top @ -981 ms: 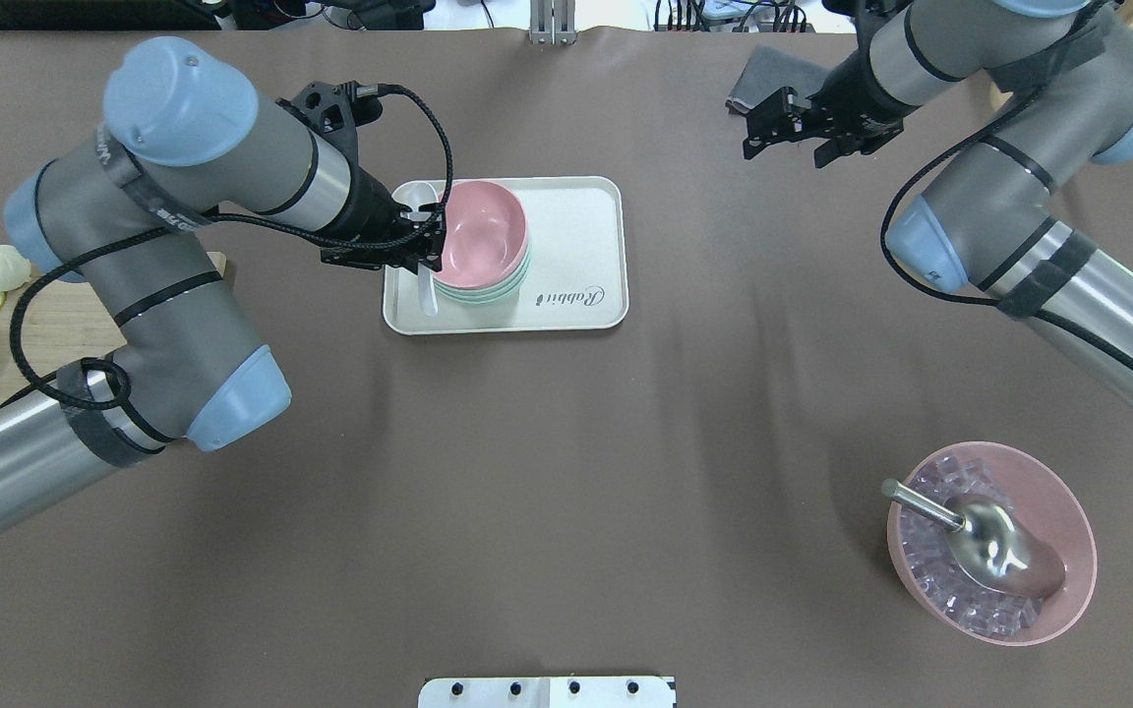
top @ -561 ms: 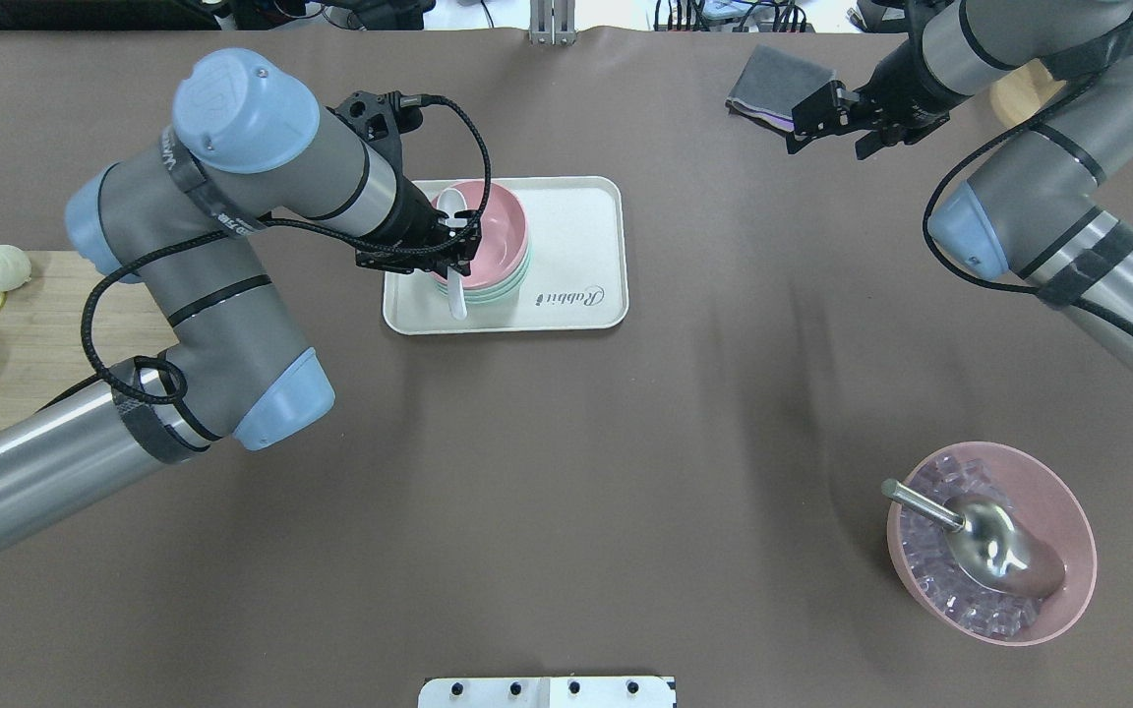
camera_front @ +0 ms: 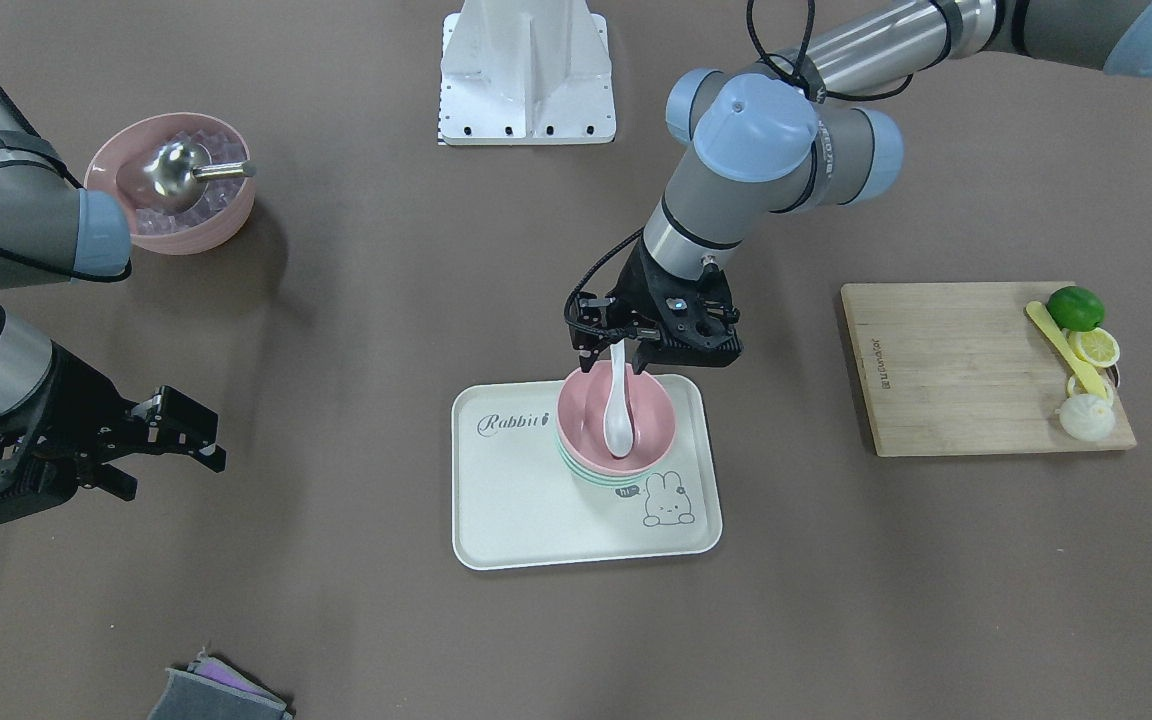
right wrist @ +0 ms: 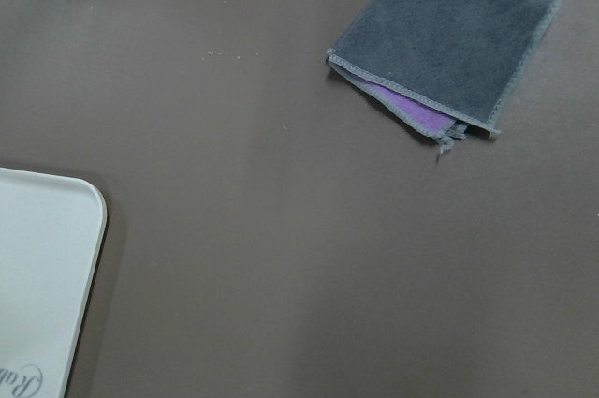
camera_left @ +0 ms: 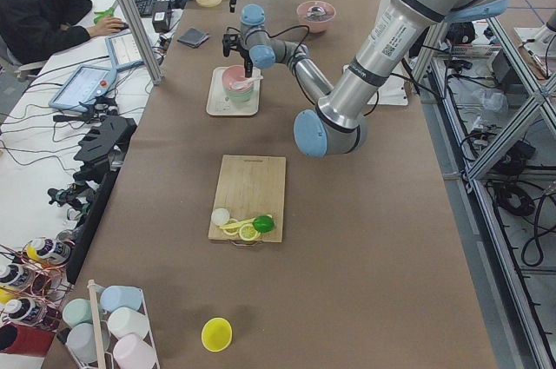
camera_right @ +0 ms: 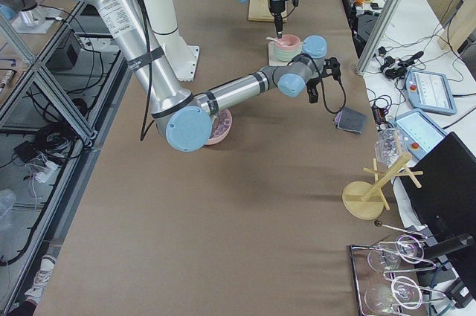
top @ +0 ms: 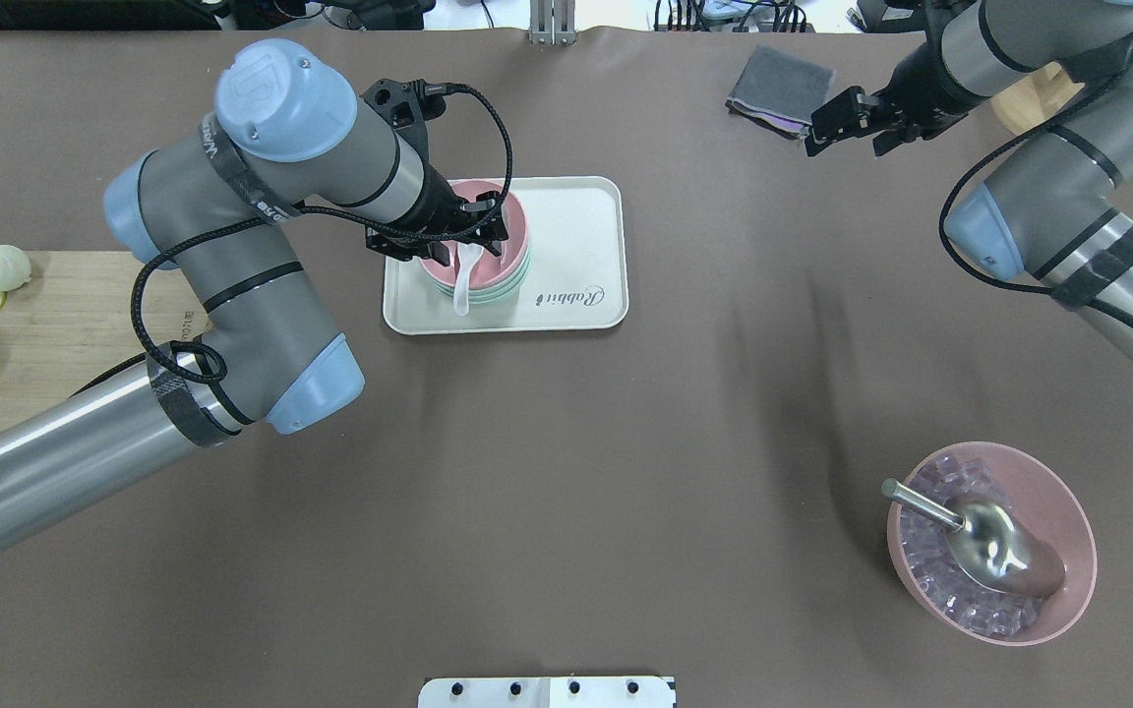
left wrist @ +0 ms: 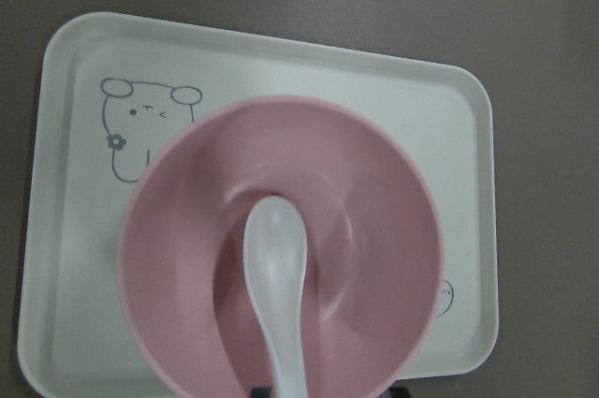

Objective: Stack pink bowl on green and place spoon

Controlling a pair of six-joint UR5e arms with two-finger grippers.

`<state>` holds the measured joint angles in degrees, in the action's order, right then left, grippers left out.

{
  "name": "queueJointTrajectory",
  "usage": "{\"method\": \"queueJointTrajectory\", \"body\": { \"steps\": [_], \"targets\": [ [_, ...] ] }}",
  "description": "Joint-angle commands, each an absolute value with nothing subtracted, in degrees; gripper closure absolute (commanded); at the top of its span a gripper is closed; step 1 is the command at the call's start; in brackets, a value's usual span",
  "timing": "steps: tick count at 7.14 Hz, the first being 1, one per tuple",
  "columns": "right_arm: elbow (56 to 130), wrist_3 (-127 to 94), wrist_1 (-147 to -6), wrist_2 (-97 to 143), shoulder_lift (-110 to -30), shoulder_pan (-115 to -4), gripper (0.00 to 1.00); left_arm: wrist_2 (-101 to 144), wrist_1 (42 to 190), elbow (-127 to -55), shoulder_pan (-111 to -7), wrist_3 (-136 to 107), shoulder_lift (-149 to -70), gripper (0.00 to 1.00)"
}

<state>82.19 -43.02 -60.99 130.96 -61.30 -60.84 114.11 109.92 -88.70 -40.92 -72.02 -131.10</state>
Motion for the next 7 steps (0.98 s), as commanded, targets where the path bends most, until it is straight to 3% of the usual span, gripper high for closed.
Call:
{"method": "queueJointTrajectory", "body": {
  "steps": [1, 7],
  "targets": [
    [82.2, -40.5, -61.3, 130.9, -62.5, -63.3, 0.00, 111.5, 109.7, -92.2, -41.9, -61.9, -127.7, 0.02],
    [77.4, -18.0, -60.8, 131.4, -75.9, -76.4, 0.00, 113.2, 103.2, -109.2, -56.4, -46.1, -107.4, 0.02]
  ]
}}
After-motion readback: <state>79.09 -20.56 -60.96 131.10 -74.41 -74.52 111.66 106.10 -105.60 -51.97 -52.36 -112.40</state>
